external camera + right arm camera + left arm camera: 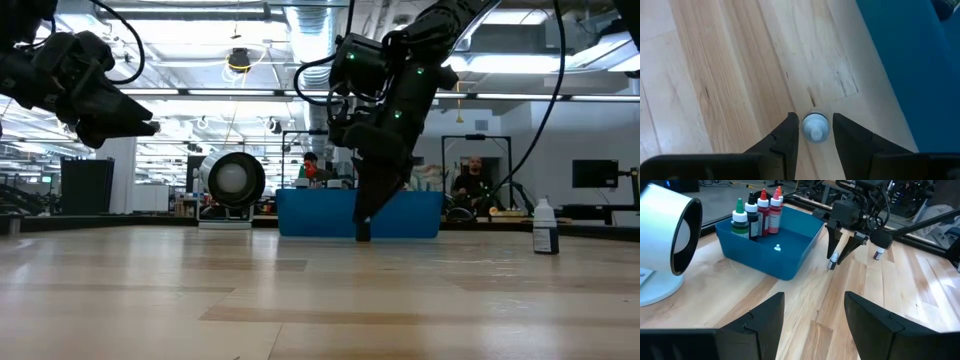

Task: Pick & Place food coloring
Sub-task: Put the small black food coloring bottle into the blue bin

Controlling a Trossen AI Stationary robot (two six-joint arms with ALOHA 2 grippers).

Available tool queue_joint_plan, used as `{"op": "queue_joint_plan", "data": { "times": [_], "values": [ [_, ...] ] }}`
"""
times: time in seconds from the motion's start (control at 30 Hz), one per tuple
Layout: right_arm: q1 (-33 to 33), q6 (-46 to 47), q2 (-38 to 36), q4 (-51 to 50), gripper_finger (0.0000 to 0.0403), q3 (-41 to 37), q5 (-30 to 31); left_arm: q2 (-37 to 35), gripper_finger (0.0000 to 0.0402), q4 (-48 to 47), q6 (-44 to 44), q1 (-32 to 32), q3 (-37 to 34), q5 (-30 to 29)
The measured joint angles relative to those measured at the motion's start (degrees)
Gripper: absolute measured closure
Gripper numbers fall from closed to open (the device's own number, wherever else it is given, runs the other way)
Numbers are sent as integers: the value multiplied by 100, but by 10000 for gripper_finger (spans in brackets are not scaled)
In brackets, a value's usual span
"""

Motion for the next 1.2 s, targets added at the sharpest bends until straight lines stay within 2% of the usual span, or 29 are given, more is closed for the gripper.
{"op": "queue_joint_plan", "data": {
  "times": [0.13,0.4,0.67,0.8,1.03,1.2],
  "values": [
    [0,46,0,-6,298,0,0,0,203,-32,-2,0,0,0],
    [0,87,0,1,347,0,1,0,203,-100,-30,0,0,2],
    [-2,249,-68,-64,350,11,-19,0,203,-105,-39,0,0,2],
    [-2,263,-70,-727,350,499,-28,0,203,-109,-39,0,0,2],
    [-59,-387,-71,-1904,350,1651,22,0,203,-111,-39,0,0,0],
    [-310,-724,-72,-2549,350,2039,550,2,203,-113,-39,0,0,2]
  ]
}}
